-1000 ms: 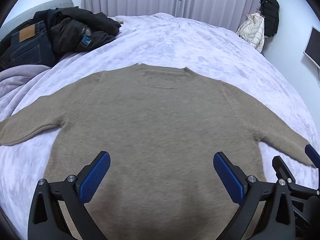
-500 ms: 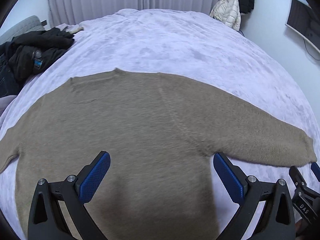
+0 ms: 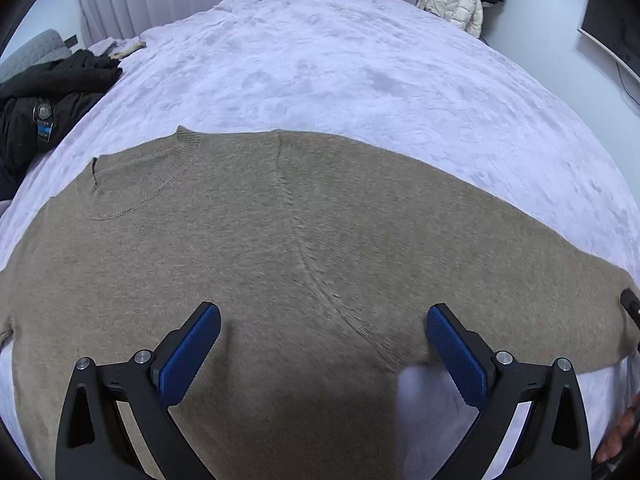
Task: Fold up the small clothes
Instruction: 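Grasp the khaki sweater's sleeve cuff with the right tool, then carry the held sleeve across the sweater body with the right tool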
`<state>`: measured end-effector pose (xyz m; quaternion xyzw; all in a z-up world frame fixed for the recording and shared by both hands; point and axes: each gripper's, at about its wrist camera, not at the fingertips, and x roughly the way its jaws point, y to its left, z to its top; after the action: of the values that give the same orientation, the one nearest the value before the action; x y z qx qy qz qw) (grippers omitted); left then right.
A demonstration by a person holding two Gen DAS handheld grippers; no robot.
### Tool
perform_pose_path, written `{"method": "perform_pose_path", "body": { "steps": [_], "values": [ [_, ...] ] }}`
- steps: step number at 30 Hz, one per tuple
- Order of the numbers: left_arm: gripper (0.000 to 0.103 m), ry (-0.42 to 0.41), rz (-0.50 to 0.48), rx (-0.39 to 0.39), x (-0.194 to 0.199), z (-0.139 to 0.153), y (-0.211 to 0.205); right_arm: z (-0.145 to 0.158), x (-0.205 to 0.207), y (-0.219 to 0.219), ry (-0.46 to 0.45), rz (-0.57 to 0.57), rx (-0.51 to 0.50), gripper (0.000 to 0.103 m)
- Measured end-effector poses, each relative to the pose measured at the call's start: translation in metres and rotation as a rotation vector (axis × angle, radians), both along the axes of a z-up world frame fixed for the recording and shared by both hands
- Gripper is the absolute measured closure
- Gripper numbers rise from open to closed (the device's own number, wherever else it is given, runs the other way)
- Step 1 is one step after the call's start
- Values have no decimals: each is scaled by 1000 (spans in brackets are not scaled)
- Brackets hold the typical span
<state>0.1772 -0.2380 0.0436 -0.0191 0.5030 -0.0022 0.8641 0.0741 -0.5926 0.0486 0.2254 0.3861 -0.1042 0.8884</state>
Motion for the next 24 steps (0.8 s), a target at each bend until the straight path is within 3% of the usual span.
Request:
{"method": "perform_pose_path", "body": {
  "steps": [1,2,6,10,13,15,20,24],
  "values": [
    [0,6,10,0,5,-2,5,1,6,-3,3,20,18,83],
    [0,10,22,7,10,-3,10,1,7,-6,2,16,29,92],
    [0,7,51,0,35,-4,19,4,4,-11,-49,-15,12,96],
    [0,-12,75,19,89,0,14,4,6,-10,-58,-22,-16,96],
    [0,76,148,46,112,-20,23,6,11,-7,-43,-15,-59,96],
    [0,88,163,6,99,-31,28,7,13,-7,-39,-5,-72,96],
    [0,49,117,-46,11,-30,24,2,12,-6,-22,1,-104,96],
    [0,18,63,-14,-29,-29,13,11,14,1,-2,-13,-136,96]
  ]
}}
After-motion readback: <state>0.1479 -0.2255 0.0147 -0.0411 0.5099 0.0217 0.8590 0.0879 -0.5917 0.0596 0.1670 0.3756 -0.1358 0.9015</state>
